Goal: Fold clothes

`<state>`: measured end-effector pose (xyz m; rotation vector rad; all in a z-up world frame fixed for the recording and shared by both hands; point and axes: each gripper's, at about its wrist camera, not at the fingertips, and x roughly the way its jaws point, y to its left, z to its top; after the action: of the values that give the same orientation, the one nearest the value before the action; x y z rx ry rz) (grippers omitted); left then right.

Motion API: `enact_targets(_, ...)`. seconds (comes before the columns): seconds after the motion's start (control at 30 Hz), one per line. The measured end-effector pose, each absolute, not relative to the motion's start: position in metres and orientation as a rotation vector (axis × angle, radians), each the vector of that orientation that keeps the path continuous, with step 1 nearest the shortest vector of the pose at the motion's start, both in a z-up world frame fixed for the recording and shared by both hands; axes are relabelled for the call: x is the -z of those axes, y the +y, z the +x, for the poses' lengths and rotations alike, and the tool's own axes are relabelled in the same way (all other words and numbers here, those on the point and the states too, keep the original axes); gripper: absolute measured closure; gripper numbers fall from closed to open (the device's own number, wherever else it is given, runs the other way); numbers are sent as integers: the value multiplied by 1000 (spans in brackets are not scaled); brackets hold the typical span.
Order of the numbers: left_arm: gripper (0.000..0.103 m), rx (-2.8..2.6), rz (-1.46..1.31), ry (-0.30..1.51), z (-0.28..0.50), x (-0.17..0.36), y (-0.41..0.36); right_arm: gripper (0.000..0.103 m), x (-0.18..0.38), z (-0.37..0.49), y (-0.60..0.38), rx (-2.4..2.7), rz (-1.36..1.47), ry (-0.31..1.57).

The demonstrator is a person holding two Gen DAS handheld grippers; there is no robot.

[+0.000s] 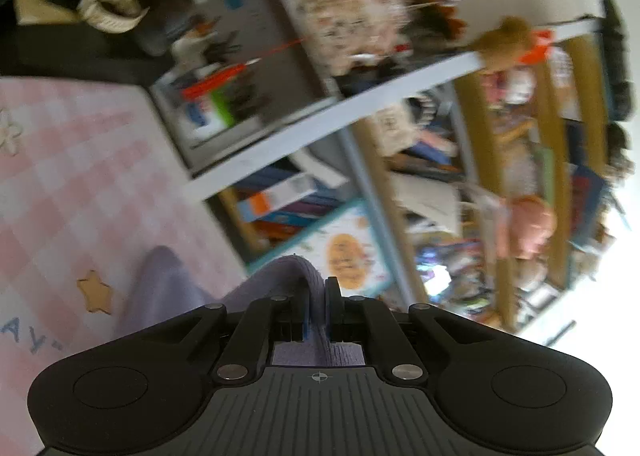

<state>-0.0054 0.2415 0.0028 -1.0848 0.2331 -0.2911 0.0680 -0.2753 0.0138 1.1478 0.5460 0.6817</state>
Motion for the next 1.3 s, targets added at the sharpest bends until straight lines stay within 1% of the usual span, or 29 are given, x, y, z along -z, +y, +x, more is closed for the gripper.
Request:
enact_targets(0.2,97,180,-1036,338,24,15,239,92,15,98,-266,-604,1142,636)
enact_targets(0.33,89,143,-1001,418,37,23,239,89,31,109,-263,-557,1141,678)
enact_targets(0.37,83,129,-996,463,41,24,239,81,33,111,-264,-543,1142,683)
enact_targets(0.4,74,115,-988,498,44,23,241,68,34,110,-266,-528,1144,676)
enact_targets(0.43,69,106,-979,511,43,21,242,63,32,108,-268,-507,1134,657)
enact_targets(0.5,62,96,-960,519,41,16,245,58,25,103,-273,-482,1091,620)
enact_targets(0.53,58,101,-949,496,37,13,246,58,20,101,-276,-475,1062,604)
enact_targets(0.57,50,105,-929,475,32,9,246,57,16,97,-278,-470,1025,591)
enact_targets(0.6,47,107,-899,457,28,5,245,57,11,94,-280,-466,982,583)
enact_targets(0.73,47,108,-718,424,16,-10,233,57,-5,80,-273,-443,731,569)
enact_targets(0.93,50,217,-332,474,15,-19,176,57,-23,59,-228,-420,213,495)
enact_targets(1.03,50,208,-203,502,24,-21,152,57,-24,58,-202,-369,-9,456)
enact_targets(1.17,50,151,-113,568,42,-12,145,57,-15,74,-187,-349,-147,511)
enact_targets(1.3,48,106,-97,627,56,-1,165,57,-1,92,-190,-335,-203,580)
